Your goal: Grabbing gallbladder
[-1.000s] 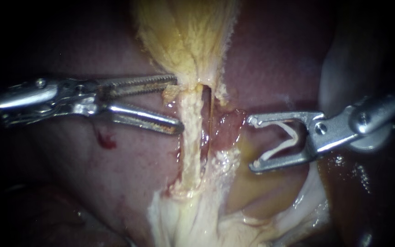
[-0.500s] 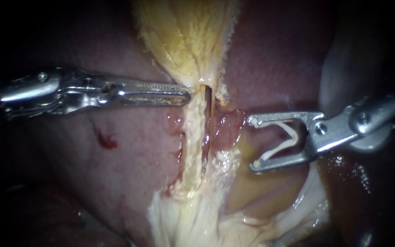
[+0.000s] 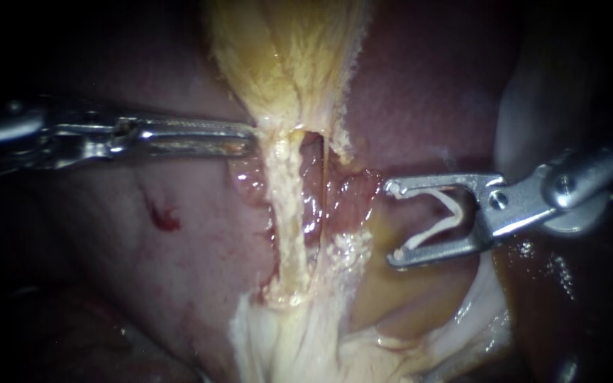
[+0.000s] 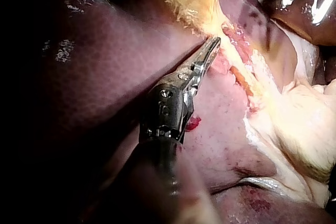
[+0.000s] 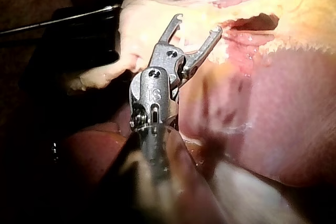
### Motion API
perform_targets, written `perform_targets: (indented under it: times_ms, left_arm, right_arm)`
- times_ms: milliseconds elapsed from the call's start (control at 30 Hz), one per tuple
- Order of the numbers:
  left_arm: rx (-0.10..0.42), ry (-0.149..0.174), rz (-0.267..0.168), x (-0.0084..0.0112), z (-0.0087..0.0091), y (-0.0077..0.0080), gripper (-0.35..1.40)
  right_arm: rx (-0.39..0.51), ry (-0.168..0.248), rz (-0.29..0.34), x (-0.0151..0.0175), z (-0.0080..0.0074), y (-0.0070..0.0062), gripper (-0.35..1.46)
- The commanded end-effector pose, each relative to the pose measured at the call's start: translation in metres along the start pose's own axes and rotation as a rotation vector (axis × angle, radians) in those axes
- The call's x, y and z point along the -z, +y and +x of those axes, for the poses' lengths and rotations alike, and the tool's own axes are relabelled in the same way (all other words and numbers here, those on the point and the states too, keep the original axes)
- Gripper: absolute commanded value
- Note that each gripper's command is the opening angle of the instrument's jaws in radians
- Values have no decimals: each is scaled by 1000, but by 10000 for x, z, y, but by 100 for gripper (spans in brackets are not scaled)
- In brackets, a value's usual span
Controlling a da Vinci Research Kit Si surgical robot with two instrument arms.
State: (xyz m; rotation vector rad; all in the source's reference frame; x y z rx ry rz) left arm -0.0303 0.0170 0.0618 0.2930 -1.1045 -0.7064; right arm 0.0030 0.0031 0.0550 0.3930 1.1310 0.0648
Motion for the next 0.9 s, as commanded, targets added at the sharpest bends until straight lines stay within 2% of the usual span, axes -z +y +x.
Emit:
perform_targets:
  times_ms: [33,167,333,900]
  left_arm:
    - [4,-7,1,5,-3,1,-35]
    - [22,-36,-7,24,-19,2,-35]
    - [35,-55,-11,31,-32,-1,-35]
    - [34,-56,-17,30,-28,-1,-35]
  right_arm:
    - [0,1,0,0,0,0,46]
    - [0,1,0,0,1,0,46]
    - [0,1,0,0,1,0,46]
    - [0,1,0,0,0,0,46]
